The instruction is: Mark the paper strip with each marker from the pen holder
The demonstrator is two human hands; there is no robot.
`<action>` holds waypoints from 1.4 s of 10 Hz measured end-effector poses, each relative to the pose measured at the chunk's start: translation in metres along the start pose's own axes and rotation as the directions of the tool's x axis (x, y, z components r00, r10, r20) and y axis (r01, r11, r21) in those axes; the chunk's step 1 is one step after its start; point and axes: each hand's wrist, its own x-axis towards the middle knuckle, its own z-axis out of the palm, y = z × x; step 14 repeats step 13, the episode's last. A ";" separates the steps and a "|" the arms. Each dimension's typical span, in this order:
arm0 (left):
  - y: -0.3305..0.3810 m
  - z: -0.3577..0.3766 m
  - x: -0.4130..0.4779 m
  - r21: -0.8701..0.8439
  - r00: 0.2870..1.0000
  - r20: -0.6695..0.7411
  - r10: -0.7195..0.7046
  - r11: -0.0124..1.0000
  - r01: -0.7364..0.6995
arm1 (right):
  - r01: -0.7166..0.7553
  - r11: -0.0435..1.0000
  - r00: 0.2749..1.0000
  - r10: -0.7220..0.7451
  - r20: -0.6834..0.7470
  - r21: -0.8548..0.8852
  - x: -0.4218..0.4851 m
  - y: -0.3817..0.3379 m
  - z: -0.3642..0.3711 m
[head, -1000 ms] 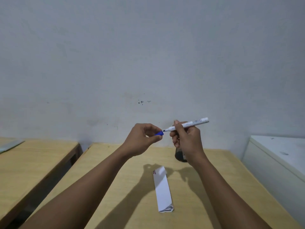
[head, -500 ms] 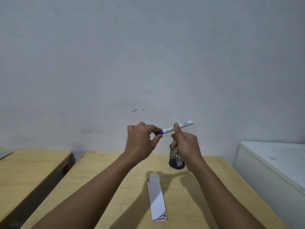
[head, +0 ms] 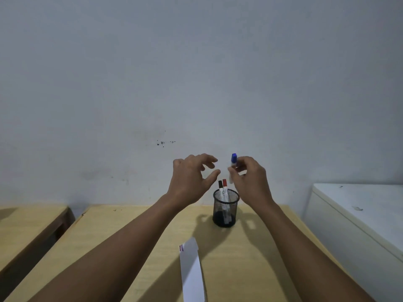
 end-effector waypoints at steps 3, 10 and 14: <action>-0.047 0.084 0.003 0.245 0.810 0.512 -0.286 0.952 0.182 | -0.110 0.989 0.968 0.129 0.214 -0.098 0.032 0.065 0.016; -0.066 0.130 0.001 0.191 0.772 0.576 -0.267 0.963 0.191 | -0.215 0.949 0.886 0.289 0.362 -0.231 0.043 0.115 0.055; -0.059 0.101 0.005 0.238 0.824 0.495 -0.275 0.955 0.176 | -0.181 0.958 0.929 0.241 0.281 -0.222 0.038 0.090 0.049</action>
